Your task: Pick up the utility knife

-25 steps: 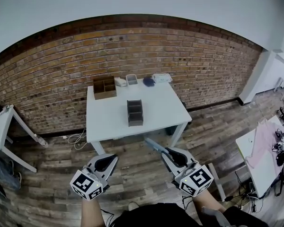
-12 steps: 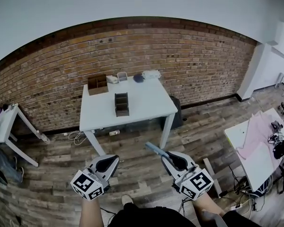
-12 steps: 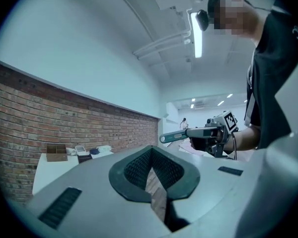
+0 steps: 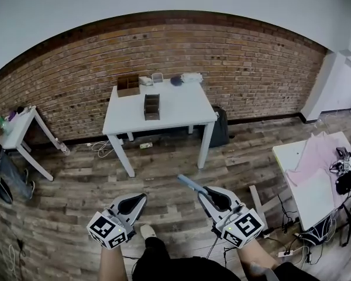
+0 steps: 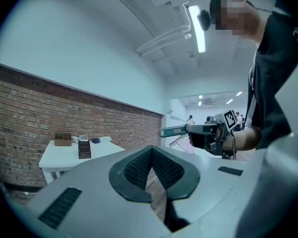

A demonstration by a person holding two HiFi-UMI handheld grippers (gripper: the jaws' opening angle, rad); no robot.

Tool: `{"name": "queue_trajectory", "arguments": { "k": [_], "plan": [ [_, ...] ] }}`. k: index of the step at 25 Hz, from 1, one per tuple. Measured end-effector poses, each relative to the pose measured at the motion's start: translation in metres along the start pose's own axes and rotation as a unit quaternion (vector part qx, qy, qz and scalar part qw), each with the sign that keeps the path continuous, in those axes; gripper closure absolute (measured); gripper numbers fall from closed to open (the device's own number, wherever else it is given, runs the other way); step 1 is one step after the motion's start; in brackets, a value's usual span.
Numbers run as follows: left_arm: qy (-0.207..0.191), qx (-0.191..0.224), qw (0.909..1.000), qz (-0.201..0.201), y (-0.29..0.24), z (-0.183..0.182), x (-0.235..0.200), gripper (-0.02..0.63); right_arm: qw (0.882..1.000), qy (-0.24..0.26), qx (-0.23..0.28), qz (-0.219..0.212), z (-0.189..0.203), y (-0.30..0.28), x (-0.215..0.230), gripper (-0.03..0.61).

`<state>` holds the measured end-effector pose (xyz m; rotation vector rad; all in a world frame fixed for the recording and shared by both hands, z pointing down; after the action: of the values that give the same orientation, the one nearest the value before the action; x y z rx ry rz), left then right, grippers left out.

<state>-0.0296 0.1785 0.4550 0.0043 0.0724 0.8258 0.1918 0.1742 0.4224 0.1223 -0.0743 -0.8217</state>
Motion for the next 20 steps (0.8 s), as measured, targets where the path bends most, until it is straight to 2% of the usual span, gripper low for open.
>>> {"name": "queue_trajectory", "arguments": {
  "k": [9,14,20],
  "plan": [
    [-0.017,-0.010,0.9998,0.002,0.024,-0.015,0.030,0.624,1.000,-0.019,0.014,0.012,-0.010,0.026,-0.018,0.512],
    [0.001,0.020,0.9998,-0.009,0.044,-0.032,0.015,0.624,0.998,-0.051,0.025,0.020,-0.010,0.018,-0.027,0.512],
    [0.003,0.008,0.9999,-0.012,0.062,-0.027,0.002,0.624,0.998,-0.049,0.015,0.030,-0.006,0.007,-0.038,0.512]
  ]
}}
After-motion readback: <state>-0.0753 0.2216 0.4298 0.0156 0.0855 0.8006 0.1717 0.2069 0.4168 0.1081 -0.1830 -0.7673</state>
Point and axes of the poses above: the fingertips, and each gripper's own axes: y backward along the fingers, x to its right, z out of its underside, the point moved 4 cm from there along y, backward along the fingers, and after that the axes turned 6 degrees about x, right-handed, at the moved point
